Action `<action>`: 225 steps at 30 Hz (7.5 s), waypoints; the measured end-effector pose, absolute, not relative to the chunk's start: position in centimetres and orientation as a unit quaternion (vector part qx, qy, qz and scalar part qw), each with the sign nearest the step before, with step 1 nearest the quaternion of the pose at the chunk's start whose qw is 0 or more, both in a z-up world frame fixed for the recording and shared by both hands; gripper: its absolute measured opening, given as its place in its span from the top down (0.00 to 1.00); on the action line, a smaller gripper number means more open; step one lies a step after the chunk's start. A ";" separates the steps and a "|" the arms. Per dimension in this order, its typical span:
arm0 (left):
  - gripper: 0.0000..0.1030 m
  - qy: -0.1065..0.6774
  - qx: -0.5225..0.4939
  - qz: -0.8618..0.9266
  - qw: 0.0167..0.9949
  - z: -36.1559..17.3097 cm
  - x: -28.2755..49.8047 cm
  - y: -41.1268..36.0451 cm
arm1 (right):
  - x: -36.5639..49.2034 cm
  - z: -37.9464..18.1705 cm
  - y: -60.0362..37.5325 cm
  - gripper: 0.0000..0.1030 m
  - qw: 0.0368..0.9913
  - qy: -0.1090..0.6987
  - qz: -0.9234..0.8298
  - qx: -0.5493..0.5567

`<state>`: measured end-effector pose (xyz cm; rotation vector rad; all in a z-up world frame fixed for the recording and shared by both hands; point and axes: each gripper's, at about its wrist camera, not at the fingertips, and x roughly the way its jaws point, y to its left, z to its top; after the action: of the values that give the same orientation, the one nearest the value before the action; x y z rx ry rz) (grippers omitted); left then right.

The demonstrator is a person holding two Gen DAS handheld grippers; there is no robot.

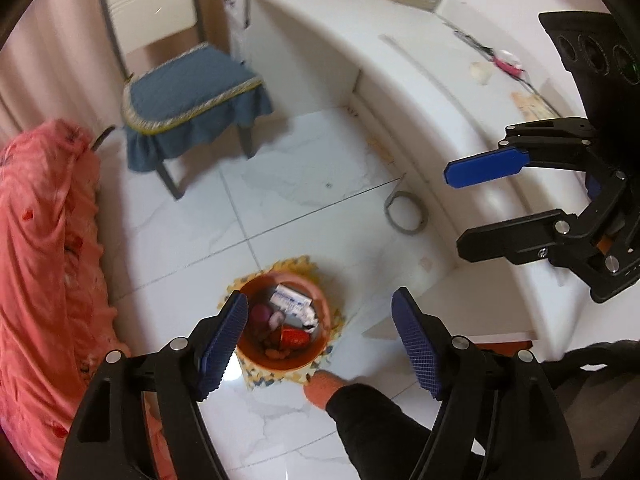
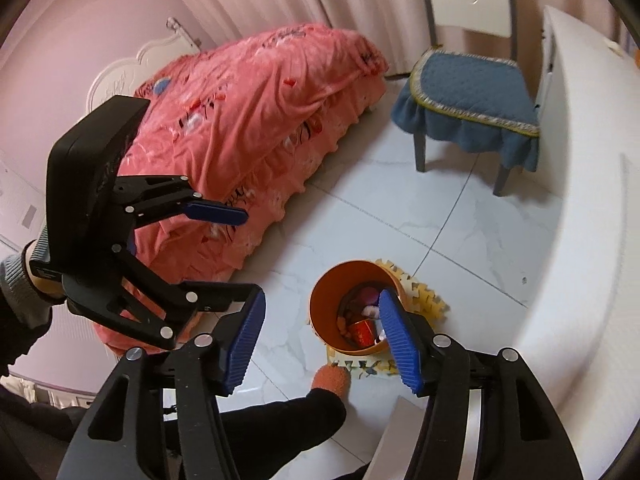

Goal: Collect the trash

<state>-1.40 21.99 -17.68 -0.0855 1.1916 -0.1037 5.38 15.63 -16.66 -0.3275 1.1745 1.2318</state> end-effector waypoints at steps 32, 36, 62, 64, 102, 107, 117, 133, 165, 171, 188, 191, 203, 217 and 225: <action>0.12 0.491 0.115 -0.177 0.845 -8.5 5.4 2.1 | 11.4 -7.6 -15.9 0.24 0.808 0.468 0.358 -0.017; 0.12 0.488 0.131 -0.193 0.841 -8.4 7.0 0.7 | 12.6 -7.9 -17.3 0.24 0.811 0.472 0.344 -0.009; 0.12 0.488 0.167 -0.280 0.810 -15.1 24.4 -0.9 | 24.4 -17.6 -17.2 0.24 0.823 0.514 0.239 0.016; 0.12 0.491 0.169 -0.284 0.806 -16.1 25.5 -1.0 | 25.0 -18.4 -17.3 0.24 0.825 0.514 0.232 0.022; 0.60 0.499 0.151 -0.264 0.811 -16.1 21.3 -1.0 | 22.1 -17.0 -17.3 0.73 0.827 0.495 0.263 -0.051; 0.60 0.490 0.142 -0.253 0.822 -13.4 17.8 -0.3 | 19.7 -14.0 -16.7 0.73 0.823 0.482 0.296 -0.058; 0.60 0.475 0.120 -0.195 0.849 -8.8 9.8 1.7 | 15.3 -9.3 -14.5 0.73 0.808 0.457 0.366 -0.067; 0.60 0.482 0.029 -0.039 0.875 -7.4 -0.1 10.5 | 9.5 -6.9 -0.2 0.73 0.719 0.422 0.533 -0.145; 0.60 0.550 -0.142 0.061 0.821 -21.9 -5.0 27.8 | 3.6 -23.1 25.0 0.73 0.589 0.515 0.587 -0.210; 0.60 0.562 -0.150 0.046 0.812 -24.3 -4.4 28.5 | 3.4 -26.6 26.6 0.72 0.582 0.534 0.574 -0.217; 0.48 0.579 -0.144 0.044 0.801 -26.1 -4.1 28.5 | 3.7 -29.0 27.0 0.50 0.586 0.548 0.557 -0.215; 0.48 0.576 -0.139 0.045 0.805 -25.4 -3.8 28.3 | 3.9 -28.0 26.7 0.50 0.590 0.543 0.559 -0.212; 0.48 0.533 -0.101 0.053 0.838 -18.6 -2.6 25.2 | 5.3 -19.9 21.9 0.50 0.634 0.499 0.562 -0.181; 0.48 0.451 -0.047 0.029 0.891 -8.6 -0.7 18.0 | 7.5 -7.4 9.9 0.47 0.724 0.421 0.534 -0.115; 0.33 0.397 -0.040 0.009 0.917 -4.3 -0.1 12.9 | 8.0 -3.0 1.4 0.30 0.787 0.386 0.478 -0.062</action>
<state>-0.07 12.86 -4.33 -0.0823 0.8159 0.0190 7.96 1.39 -2.96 -0.1333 0.8314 1.0298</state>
